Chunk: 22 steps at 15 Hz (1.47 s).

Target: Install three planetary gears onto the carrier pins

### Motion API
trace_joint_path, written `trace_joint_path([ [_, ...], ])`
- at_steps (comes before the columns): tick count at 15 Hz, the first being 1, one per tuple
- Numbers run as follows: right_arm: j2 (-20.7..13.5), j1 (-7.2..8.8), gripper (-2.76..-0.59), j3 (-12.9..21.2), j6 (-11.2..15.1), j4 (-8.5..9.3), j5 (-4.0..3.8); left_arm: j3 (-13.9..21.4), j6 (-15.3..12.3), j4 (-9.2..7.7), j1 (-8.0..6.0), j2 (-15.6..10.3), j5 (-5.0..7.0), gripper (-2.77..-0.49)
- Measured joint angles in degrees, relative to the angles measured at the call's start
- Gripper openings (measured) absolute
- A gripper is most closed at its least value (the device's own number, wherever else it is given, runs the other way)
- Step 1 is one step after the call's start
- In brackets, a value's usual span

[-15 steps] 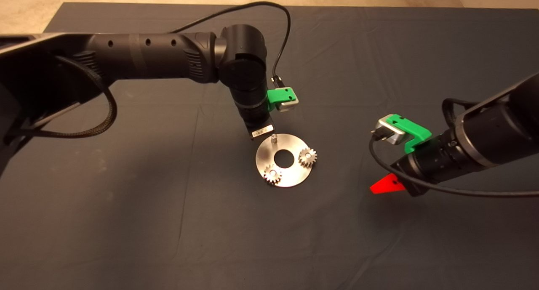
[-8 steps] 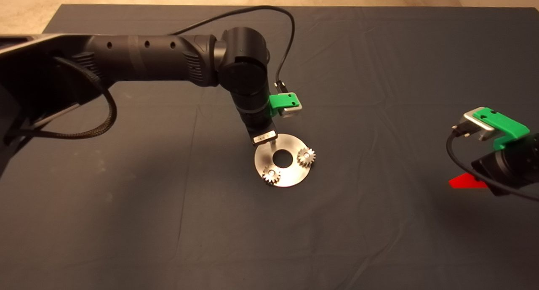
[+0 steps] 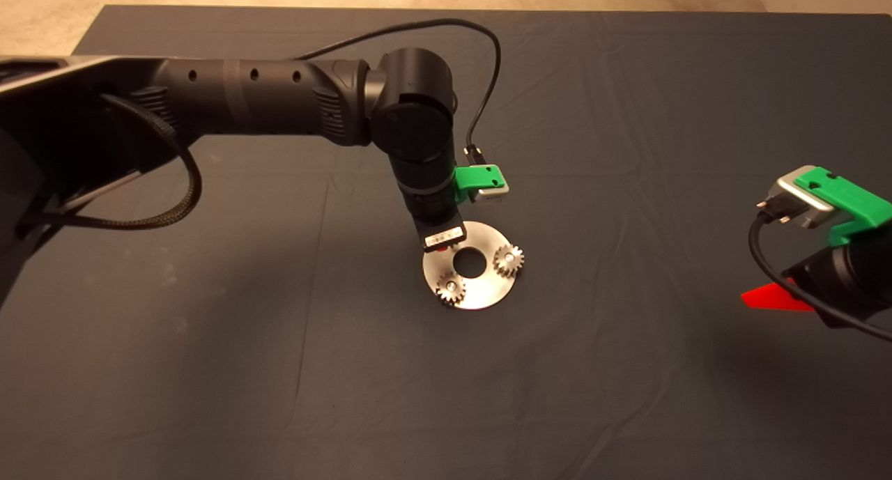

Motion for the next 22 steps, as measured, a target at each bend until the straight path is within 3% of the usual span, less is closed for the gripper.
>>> trace_joint_path([
  [2,0.0,-0.99,-1.89,0.1,3.5,0.00,0.08,-0.2,1.7,-0.32,0.00,0.0,0.08,-2.74],
  [4,0.0,-4.21,-1.89,0.6,5.9,0.02,0.22,-0.2,2.9,-1.46,0.00,0.0,0.10,-2.74],
  [5,0.0,-5.00,-1.89,0.8,6.1,0.06,0.23,-0.3,3.0,-1.49,0.00,0.0,0.10,-2.74],
  [7,0.0,-5.33,-1.89,0.9,6.1,0.02,-0.49,-0.7,4.2,-1.58,0.00,0.3,0.06,-2.74],
  [9,0.0,-7.52,-1.89,0.9,6.2,0.06,-1.60,-2.5,5.9,-1.67,0.00,0.9,0.09,-2.74],
  [14,0.0,-7.59,-1.89,0.9,6.2,0.04,-1.77,-6.9,10.1,-1.66,0.01,3.0,-0.14,-2.74],
  [22,0.2,-7.61,-1.89,0.9,6.2,0.04,-1.55,-8.7,12.4,-1.71,0.01,3.6,-0.28,-2.74],
])
